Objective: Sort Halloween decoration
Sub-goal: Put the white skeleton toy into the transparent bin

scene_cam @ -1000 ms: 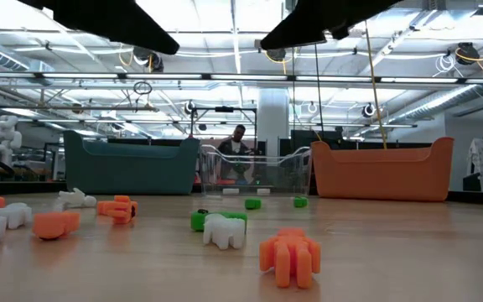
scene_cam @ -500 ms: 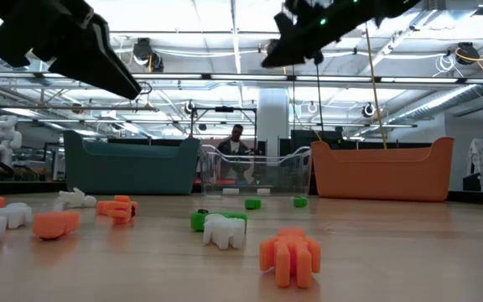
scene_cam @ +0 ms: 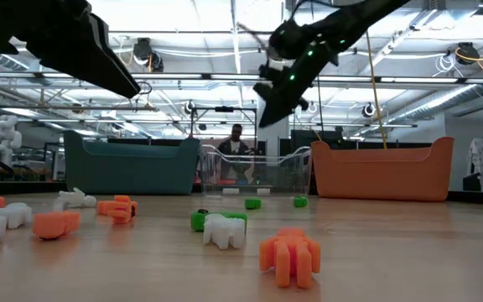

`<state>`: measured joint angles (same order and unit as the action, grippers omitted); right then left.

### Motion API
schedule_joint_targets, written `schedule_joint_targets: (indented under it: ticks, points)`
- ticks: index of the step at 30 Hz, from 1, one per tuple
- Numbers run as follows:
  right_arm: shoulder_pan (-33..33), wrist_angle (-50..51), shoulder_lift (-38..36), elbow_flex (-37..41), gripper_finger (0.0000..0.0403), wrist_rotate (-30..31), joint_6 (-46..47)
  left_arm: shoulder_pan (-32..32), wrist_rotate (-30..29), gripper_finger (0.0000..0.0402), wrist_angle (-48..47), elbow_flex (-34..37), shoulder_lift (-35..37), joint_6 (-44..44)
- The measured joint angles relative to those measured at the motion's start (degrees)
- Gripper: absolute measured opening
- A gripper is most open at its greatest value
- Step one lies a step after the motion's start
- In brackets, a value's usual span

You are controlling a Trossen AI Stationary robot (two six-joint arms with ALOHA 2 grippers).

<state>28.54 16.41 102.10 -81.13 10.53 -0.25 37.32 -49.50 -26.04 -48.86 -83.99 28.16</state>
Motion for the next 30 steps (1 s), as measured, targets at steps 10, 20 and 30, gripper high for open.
schedule_joint_targets:
  ticks: [10, 20, 30]
  points:
    - [0.29, 15.24, 9.8, -13.5, 0.0032, -3.43, 1.14, 0.24, 2.8, 0.0098, 0.04, 0.0, -0.02, -0.02]
    - [0.23, 16.94, 12.18, -14.81, 0.0035, -4.64, 2.62, 0.22, 2.82, 0.0098, 0.21, 0.0, -0.02, 0.02]
    - [0.37, 19.31, 12.11, -14.81, 0.0066, -4.56, 4.31, 0.22, 5.87, 0.0098, 1.26, 0.0, -0.02, 0.01]
